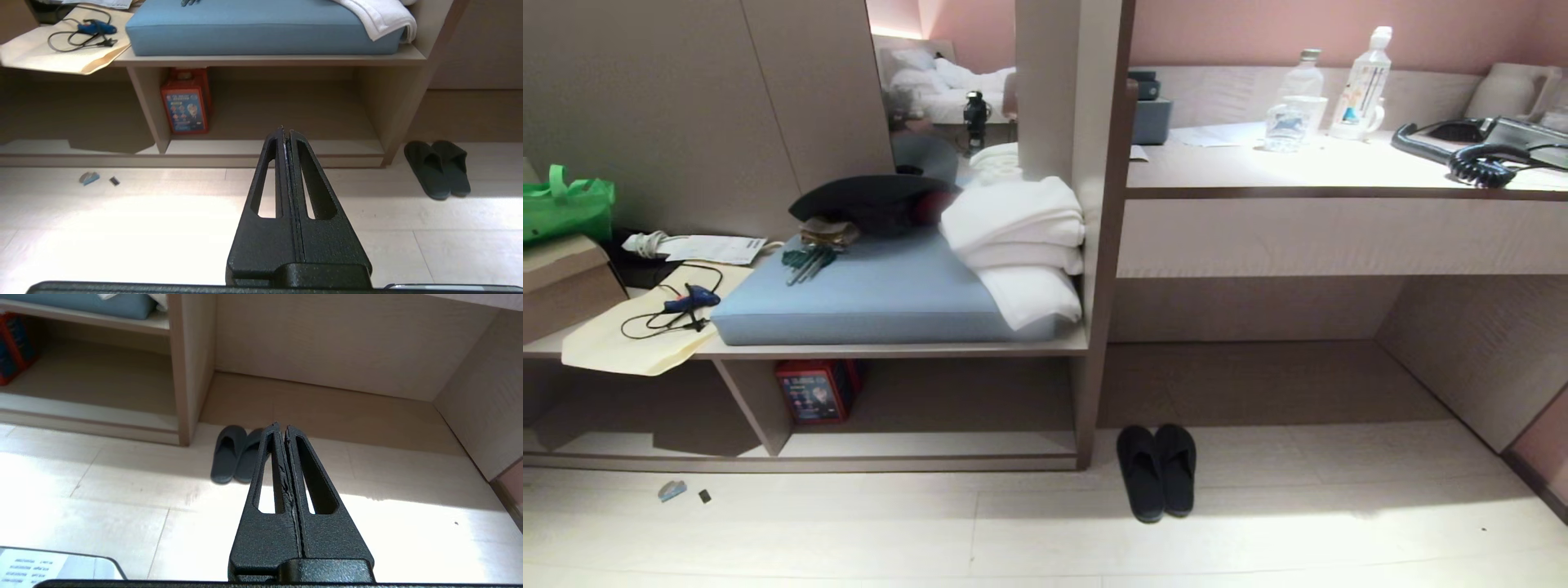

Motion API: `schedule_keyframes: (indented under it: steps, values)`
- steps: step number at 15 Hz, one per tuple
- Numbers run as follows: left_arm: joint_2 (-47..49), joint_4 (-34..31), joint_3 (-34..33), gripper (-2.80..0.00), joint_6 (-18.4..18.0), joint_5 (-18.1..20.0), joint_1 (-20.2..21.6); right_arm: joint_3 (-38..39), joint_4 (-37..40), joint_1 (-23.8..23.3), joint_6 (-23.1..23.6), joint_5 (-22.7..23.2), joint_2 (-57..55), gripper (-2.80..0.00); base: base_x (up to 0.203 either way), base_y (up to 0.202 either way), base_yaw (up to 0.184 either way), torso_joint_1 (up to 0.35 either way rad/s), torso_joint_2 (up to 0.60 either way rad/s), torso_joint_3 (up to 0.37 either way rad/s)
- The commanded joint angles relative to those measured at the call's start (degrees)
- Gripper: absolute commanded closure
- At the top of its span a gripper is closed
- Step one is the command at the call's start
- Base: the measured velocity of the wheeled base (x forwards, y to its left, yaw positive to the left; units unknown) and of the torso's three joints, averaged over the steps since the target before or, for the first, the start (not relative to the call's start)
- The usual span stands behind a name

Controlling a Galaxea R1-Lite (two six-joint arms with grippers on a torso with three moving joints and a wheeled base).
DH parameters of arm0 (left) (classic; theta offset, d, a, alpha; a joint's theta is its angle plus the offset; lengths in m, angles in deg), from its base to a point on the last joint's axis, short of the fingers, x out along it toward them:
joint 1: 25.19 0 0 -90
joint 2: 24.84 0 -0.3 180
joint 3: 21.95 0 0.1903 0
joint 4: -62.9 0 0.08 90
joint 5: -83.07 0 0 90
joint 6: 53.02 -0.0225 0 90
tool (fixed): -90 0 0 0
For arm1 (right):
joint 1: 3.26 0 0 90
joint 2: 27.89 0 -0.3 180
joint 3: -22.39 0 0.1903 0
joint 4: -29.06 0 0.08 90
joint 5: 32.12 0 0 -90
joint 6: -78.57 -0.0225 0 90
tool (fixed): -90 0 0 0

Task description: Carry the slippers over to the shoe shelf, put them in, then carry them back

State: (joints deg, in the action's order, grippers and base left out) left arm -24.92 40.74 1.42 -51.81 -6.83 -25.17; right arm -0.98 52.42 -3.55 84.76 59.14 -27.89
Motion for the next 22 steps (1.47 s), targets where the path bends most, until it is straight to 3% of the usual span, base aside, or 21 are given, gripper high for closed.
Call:
schedule_keyframes:
  steps: [1,22]
  values:
    - [0.1,0.0,-0.4,0.00,0.0,0.0,0.1,0.0,0.0,0.0,0.0,0.1,-0.1,0.00,-0.193,0.000,0.003,-0.002,-0.01,0.007]
    - [0.1,0.0,-0.4,0.00,0.0,0.0,0.1,0.0,0.0,0.0,0.0,0.0,-0.1,0.00,-0.195,0.000,0.001,0.001,0.00,0.002]
